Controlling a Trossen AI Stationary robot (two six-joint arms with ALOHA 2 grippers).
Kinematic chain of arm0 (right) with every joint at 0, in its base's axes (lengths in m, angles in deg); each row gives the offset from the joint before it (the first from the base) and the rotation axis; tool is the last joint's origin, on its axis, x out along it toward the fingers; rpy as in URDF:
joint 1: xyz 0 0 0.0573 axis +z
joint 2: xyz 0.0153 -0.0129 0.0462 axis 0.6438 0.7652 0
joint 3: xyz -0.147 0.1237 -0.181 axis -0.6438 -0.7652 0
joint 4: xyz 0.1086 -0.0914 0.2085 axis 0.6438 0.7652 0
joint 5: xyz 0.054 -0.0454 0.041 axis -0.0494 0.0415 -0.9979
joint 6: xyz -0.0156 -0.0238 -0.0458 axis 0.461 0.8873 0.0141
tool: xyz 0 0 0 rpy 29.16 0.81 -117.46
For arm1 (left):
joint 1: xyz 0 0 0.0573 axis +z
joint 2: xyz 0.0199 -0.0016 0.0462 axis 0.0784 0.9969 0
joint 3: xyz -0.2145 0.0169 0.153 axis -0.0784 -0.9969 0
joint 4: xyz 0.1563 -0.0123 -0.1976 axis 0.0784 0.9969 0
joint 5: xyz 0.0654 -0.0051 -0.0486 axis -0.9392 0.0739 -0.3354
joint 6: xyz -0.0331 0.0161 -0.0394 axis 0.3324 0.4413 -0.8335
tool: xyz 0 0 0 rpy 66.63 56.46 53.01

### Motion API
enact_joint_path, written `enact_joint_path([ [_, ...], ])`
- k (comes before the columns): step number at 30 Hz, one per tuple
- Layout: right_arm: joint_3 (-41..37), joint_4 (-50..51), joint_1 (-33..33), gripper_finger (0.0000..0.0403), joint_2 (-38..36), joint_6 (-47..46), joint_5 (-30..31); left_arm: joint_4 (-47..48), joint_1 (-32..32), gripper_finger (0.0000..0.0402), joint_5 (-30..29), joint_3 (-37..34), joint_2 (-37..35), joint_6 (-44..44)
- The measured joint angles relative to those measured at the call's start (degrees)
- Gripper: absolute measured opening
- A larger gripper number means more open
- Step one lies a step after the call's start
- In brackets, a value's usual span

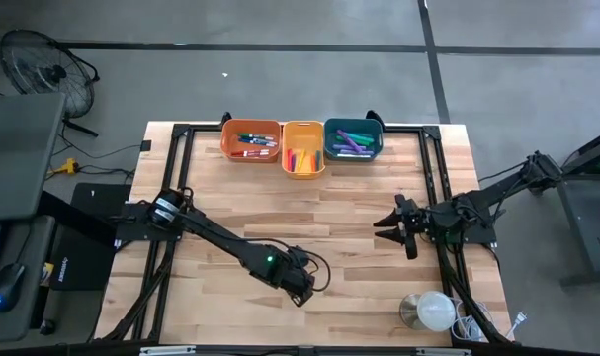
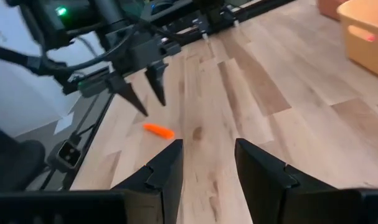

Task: Pick & Place Markers
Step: Put the orange pen into the yellow bin

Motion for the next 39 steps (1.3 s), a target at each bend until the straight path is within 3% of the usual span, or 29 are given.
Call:
enact_joint_path([
  [14, 0.0, 0.0, 0.0, 0.0133, 0.0, 3.0, -2.6, -1.3, 0.0, 0.0177, -0.4, 0.2, 0.8, -2.2],
  [23, 0.1, 0.1, 0.0, 0.0133, 0.2, 3.0, -2.5, 8.3, 0.0, 0.0177, -0.3, 8.6, 7.9, -2.2],
  [26, 0.1, 0.2, 0.0, 0.0133, 0.5, 3.0, -2.5, 6.3, 0.0, 0.0177, -0.1, 10.9, 9.0, -0.8],
  [39, 0.1, 0.2, 0.0, 0.0133, 0.4, 3.0, -2.4, 6.7, 0.6, 0.0177, 0.9, 11.1, 9.1, -1.3],
])
